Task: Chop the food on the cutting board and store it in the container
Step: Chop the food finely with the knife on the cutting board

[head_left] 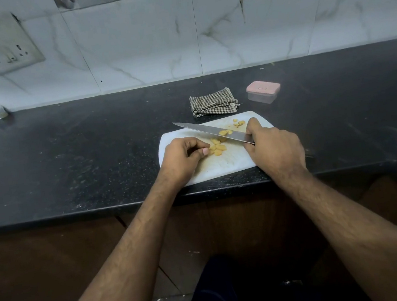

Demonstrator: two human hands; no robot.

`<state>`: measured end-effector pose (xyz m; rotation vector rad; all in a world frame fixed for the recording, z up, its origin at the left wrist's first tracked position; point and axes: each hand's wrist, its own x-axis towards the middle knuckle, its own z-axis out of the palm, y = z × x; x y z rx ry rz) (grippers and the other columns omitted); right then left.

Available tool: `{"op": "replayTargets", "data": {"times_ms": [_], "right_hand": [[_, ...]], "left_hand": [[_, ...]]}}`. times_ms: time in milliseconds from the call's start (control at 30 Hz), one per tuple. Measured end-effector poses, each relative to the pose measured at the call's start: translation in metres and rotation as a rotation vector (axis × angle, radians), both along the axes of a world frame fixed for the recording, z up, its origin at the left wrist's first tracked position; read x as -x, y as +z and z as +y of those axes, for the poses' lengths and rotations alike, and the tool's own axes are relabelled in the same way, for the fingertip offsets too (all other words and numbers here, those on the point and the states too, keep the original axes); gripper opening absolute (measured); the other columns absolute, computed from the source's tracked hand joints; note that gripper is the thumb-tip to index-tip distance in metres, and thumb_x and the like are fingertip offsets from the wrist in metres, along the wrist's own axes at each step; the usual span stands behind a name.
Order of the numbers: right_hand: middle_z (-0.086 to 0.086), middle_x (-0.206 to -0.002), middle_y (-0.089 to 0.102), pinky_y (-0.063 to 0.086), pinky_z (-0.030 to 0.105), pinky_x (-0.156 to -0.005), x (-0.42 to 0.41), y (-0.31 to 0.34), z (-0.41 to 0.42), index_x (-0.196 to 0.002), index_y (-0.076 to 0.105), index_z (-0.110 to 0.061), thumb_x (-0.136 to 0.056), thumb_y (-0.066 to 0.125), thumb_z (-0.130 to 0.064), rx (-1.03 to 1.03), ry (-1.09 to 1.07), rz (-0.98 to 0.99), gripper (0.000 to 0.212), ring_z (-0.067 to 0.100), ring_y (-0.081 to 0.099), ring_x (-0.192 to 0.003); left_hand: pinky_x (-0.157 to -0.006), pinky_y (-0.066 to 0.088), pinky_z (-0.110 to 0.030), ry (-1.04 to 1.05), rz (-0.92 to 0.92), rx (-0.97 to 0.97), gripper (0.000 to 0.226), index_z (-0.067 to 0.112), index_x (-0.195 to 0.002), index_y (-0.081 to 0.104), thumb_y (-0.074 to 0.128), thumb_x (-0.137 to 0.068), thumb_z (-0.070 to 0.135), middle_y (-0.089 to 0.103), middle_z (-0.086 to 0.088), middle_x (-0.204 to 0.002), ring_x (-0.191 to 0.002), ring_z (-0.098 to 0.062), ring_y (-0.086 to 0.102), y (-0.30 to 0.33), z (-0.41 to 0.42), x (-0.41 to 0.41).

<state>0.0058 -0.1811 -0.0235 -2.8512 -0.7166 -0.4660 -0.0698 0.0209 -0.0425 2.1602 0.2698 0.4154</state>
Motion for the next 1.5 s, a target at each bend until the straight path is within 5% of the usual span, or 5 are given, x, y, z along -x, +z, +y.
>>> {"op": "replayTargets", "data": {"times_ms": [133,400,800,1200,1500], "right_hand": [[-0.004,-0.079,0.063,0.059,0.04,-0.066,-0.0002,-0.0007,-0.001,-0.113,0.044,-0.027,-0.099,0.053,-0.043,-0.007,-0.004,-0.014,0.023,0.018,0.062,-0.069],[-0.004,-0.077,0.062,0.059,0.039,-0.065,0.0008,-0.0009,0.0001,-0.113,0.044,-0.027,-0.1,0.053,-0.042,-0.004,-0.003,-0.015,0.022,0.018,0.061,-0.068],[-0.005,-0.078,0.061,0.058,0.037,-0.065,0.0011,0.0006,-0.0007,-0.115,0.044,-0.027,-0.1,0.053,-0.042,0.006,-0.001,0.009,0.023,0.016,0.06,-0.069],[-0.006,-0.077,0.061,0.059,0.039,-0.064,-0.0012,-0.0011,-0.0008,-0.113,0.044,-0.027,-0.101,0.052,-0.041,0.009,-0.002,-0.009,0.02,0.016,0.06,-0.067],[-0.006,-0.078,0.061,0.057,0.036,-0.063,-0.0034,-0.0035,-0.001,-0.114,0.045,-0.027,-0.1,0.053,-0.041,0.008,-0.004,-0.024,0.021,0.015,0.06,-0.068]], "left_hand": [[-0.077,0.054,-0.013,-0.066,0.026,-0.053,0.018,0.021,-0.109,0.079,0.072,-0.095,0.013,0.074,0.014,-0.103,-0.094,-0.011,0.07,0.0025,0.0039,0.003],[-0.069,0.044,-0.003,-0.019,-0.007,-0.123,0.02,0.025,-0.108,0.078,0.074,-0.092,0.013,0.073,0.016,-0.095,-0.083,0.005,0.063,0.0011,-0.0012,0.0056],[-0.062,0.043,-0.007,0.036,0.006,-0.189,0.018,0.021,-0.109,0.079,0.071,-0.093,0.018,0.069,0.009,-0.091,-0.077,-0.005,0.06,0.0029,-0.0041,0.0054],[-0.083,0.041,-0.013,0.029,0.024,-0.277,0.035,0.023,-0.12,0.076,0.055,-0.098,0.006,0.051,0.012,-0.094,-0.095,-0.011,0.053,0.0007,-0.0053,-0.0015],[-0.1,0.047,-0.02,0.041,-0.066,-0.091,0.036,0.019,-0.128,0.067,0.044,-0.105,0.006,0.064,0.006,-0.123,-0.112,-0.002,0.059,-0.0014,0.0002,0.0013]]}}
